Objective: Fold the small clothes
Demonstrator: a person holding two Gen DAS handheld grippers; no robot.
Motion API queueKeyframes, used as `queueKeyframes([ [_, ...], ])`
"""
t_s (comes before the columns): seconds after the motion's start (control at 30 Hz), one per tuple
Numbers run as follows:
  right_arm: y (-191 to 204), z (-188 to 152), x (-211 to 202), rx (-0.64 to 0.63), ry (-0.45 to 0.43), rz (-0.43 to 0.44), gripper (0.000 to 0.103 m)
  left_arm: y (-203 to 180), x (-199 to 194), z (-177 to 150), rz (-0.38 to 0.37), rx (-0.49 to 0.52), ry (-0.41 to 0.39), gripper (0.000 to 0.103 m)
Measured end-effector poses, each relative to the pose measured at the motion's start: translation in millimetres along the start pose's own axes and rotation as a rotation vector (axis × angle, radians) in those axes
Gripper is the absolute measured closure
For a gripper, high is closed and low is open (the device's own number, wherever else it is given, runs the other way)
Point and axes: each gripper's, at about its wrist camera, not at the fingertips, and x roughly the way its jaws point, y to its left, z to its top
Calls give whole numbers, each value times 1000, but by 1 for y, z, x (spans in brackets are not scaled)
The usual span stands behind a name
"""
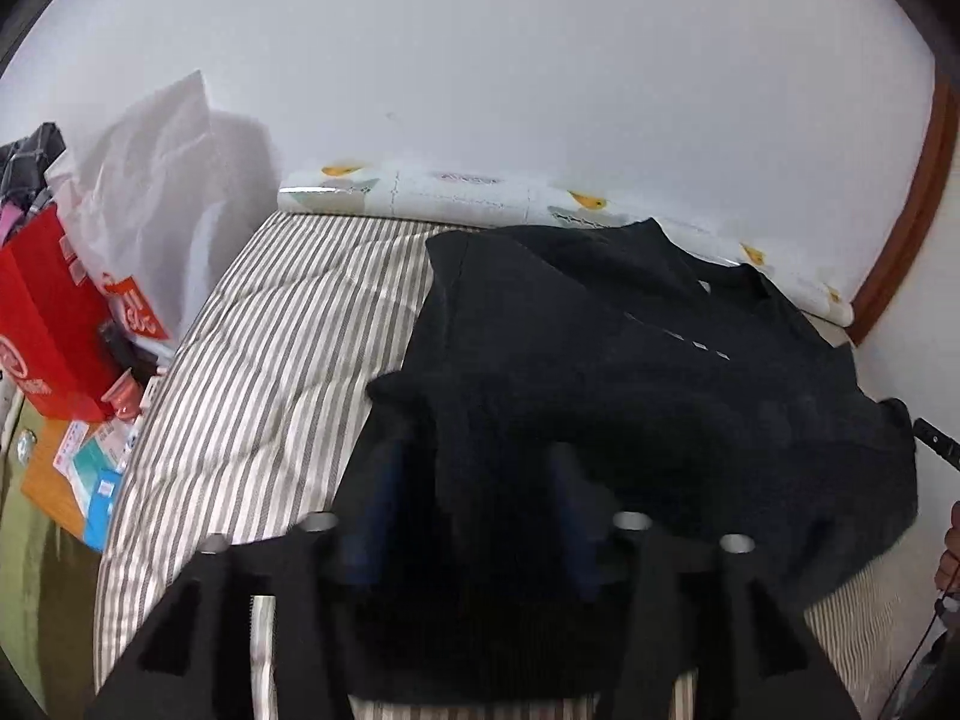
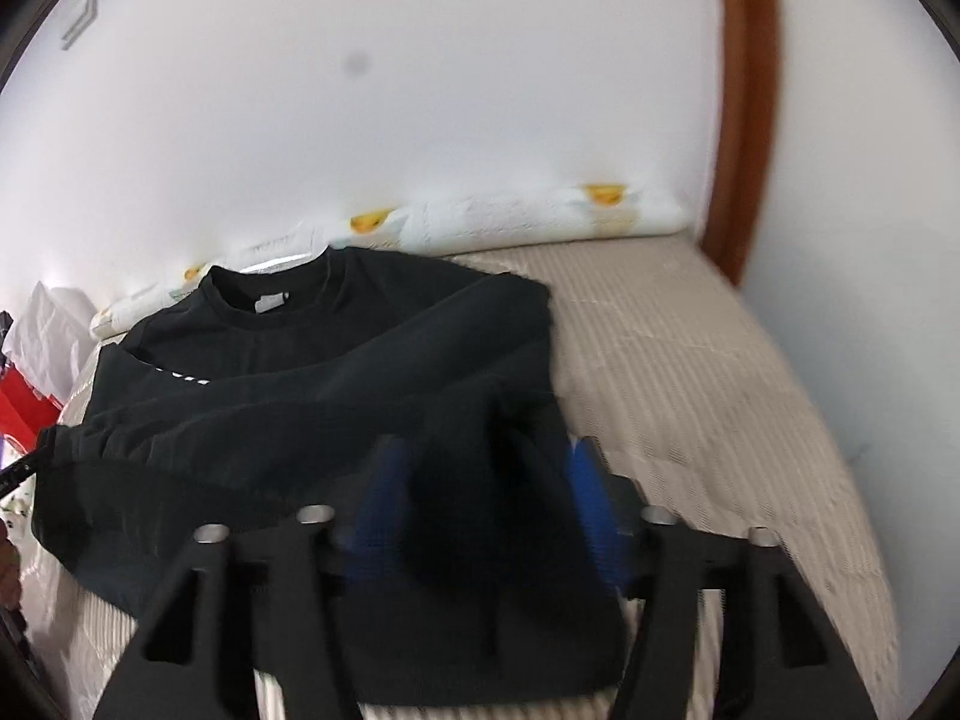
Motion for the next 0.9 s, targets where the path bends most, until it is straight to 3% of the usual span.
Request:
queueKeyframes([
  [0.2,-16,-55,-29,40,69,28,40,22,-30,-42,-65,-66,33,41],
  [0.4,-24,-98,-27,123,140,81,38,41,-45,-89,-111,-130,69,32],
  [0.6,-29,-96,-23,275,129,132,28,50,-38,-98,-115,-180,75,31],
  [0.73,-25,-86,-11,319,127,135,27,52,-24,-89,-148,-212,96,30],
  [0.9,-21,-81,7,337,146,121,27,44,-11,-77,-130,-201,83,28],
])
